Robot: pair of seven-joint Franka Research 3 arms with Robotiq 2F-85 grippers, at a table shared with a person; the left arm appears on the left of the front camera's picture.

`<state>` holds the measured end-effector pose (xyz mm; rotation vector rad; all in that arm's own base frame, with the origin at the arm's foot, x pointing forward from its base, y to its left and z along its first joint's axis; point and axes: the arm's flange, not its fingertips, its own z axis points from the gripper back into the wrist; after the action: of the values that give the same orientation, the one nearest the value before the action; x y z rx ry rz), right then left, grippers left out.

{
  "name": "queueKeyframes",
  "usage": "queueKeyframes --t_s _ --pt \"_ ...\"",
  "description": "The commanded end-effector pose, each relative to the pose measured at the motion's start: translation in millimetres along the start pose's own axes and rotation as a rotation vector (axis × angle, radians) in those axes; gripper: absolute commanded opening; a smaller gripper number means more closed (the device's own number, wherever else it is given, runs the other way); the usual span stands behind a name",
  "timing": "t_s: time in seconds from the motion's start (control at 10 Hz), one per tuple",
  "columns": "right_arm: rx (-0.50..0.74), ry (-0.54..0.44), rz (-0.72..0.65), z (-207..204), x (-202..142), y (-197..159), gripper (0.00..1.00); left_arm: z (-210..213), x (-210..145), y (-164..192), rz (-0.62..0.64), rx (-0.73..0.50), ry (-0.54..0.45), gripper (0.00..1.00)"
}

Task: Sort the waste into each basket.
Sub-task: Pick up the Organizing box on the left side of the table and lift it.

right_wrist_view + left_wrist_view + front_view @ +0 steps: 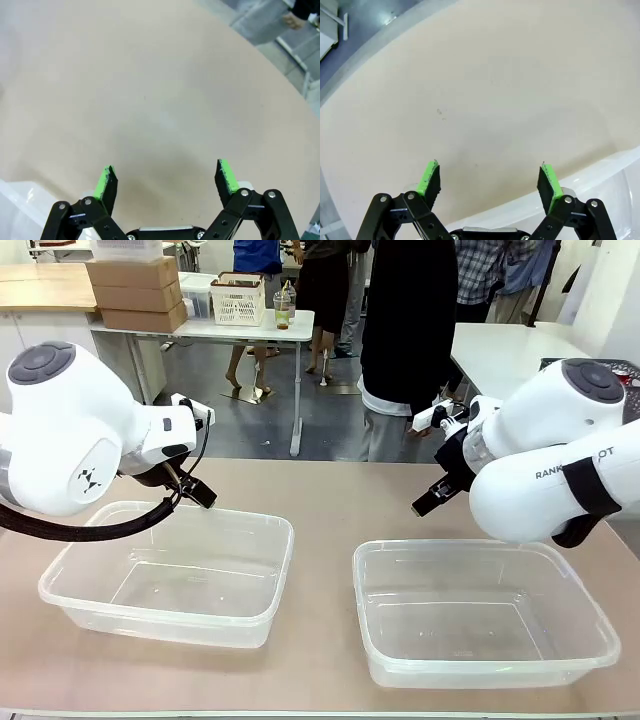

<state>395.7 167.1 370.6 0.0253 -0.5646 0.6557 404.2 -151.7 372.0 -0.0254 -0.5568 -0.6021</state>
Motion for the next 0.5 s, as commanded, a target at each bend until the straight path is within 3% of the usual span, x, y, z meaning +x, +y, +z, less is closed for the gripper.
queueKeyframes --t_s 0.0,0.4 --pt "0.0 0.0 -0.001 0.1 0.0 -0.1 1.0 0.0 -0.1 -0.1 -0.001 0.0 0.0 1.0" --pt "0.0 0.0 0.0 0.0 0.0 0.0 1.0 0.0 -0.1 -0.1 -0.001 0.0 0.0 1.0"
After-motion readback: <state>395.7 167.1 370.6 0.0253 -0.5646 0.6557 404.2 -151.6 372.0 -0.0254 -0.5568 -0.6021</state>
